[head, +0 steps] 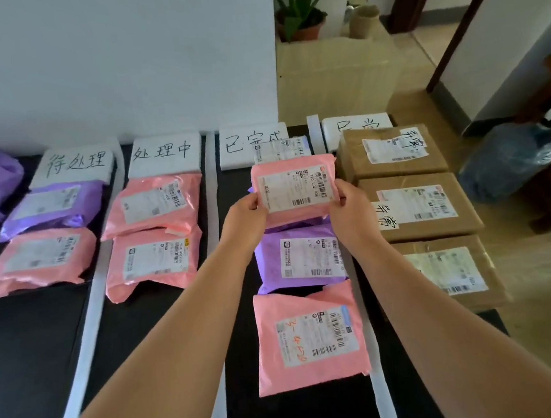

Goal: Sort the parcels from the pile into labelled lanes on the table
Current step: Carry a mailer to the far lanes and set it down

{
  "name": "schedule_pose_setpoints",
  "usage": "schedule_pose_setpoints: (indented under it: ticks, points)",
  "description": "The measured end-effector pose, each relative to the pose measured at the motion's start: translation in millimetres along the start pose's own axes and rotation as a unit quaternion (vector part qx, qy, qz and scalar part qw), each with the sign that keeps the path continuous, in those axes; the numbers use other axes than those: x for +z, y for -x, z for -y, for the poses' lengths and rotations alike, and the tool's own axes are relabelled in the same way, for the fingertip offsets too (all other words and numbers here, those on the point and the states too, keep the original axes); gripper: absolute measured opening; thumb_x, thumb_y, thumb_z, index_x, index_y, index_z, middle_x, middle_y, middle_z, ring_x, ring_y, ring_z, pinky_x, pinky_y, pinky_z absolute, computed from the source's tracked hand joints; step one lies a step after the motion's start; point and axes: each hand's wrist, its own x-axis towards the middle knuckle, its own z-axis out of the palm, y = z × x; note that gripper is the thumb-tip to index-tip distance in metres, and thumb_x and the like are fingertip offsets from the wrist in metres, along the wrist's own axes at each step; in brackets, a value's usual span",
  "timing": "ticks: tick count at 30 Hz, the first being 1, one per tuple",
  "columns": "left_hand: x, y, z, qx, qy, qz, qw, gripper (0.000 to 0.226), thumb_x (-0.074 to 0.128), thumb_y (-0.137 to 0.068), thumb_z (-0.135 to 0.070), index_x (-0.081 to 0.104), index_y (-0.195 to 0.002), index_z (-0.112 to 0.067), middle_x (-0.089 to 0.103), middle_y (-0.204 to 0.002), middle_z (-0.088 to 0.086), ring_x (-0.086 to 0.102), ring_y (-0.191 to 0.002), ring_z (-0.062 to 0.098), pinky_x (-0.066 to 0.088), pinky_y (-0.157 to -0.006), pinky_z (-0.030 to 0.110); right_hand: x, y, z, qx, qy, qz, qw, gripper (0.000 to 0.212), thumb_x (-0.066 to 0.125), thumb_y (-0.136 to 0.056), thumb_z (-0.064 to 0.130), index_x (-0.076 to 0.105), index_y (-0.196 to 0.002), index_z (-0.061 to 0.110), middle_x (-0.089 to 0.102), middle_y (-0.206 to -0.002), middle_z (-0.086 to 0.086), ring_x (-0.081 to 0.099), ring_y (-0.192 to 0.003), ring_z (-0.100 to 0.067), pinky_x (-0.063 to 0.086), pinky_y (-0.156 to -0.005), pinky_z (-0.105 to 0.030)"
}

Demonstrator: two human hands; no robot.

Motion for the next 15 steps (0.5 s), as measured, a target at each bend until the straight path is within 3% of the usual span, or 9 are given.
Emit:
schedule_pose_setpoints:
  ticks: [4,9,12,15]
  points:
    - [4.9,-16.8,-3.2,-0.002,-0.028,0.017,0.999,0.048,0.039,-0.094,-0.006,0.059,-0.135,-0.021,0.067,-0.120,0.002,0.063,-0.104,0.022,0.054,-0.094,0.043,1.3,-13.0,-0.4,-0.010,0.009,0.032,0.999,0.039,0.046,-0.098,0.010,0.058,-0.132,0.026,0.064,-0.125,0.006,0.057,-0.080,0.001,0.044,-0.057,-0.018]
    - [8.2,-17.2,2.9,-0.006,-0.044,0.022,0.999,0.050,0.039,-0.095,-0.006,0.052,-0.140,-0.023,0.065,-0.124,0.000,0.063,-0.101,0.018,0.055,-0.087,0.038,3.4,-16.5,-7.0,-0.017,0.027,0.051,0.998,0.039,0.050,-0.100,0.016,0.055,-0.139,0.022,0.063,-0.132,0.005,0.054,-0.091,-0.009,0.039,-0.059,-0.015]
    - [6.1,-5.6,2.3,0.001,-0.026,0.016,1.000,0.055,0.043,-0.094,-0.006,0.046,-0.145,-0.026,0.063,-0.126,-0.006,0.060,-0.088,0.010,0.054,-0.075,0.030,4.9,-12.1,-8.2,-0.023,0.042,0.027,0.998,0.038,0.053,-0.099,0.018,0.056,-0.136,0.023,0.061,-0.132,0.002,0.058,-0.095,-0.013,0.045,-0.064,-0.020]
    - [1.9,4.9,3.1,0.007,-0.022,-0.003,1.000,0.057,0.045,-0.098,-0.008,0.034,-0.152,-0.022,0.059,-0.123,-0.005,0.050,-0.077,0.007,0.037,-0.059,0.015,3.8,-4.0,-1.8,-0.027,0.048,-0.006,0.998,0.043,0.055,-0.098,0.018,0.052,-0.140,0.021,0.054,-0.136,-0.001,0.057,-0.112,-0.020,0.047,-0.079,-0.030]
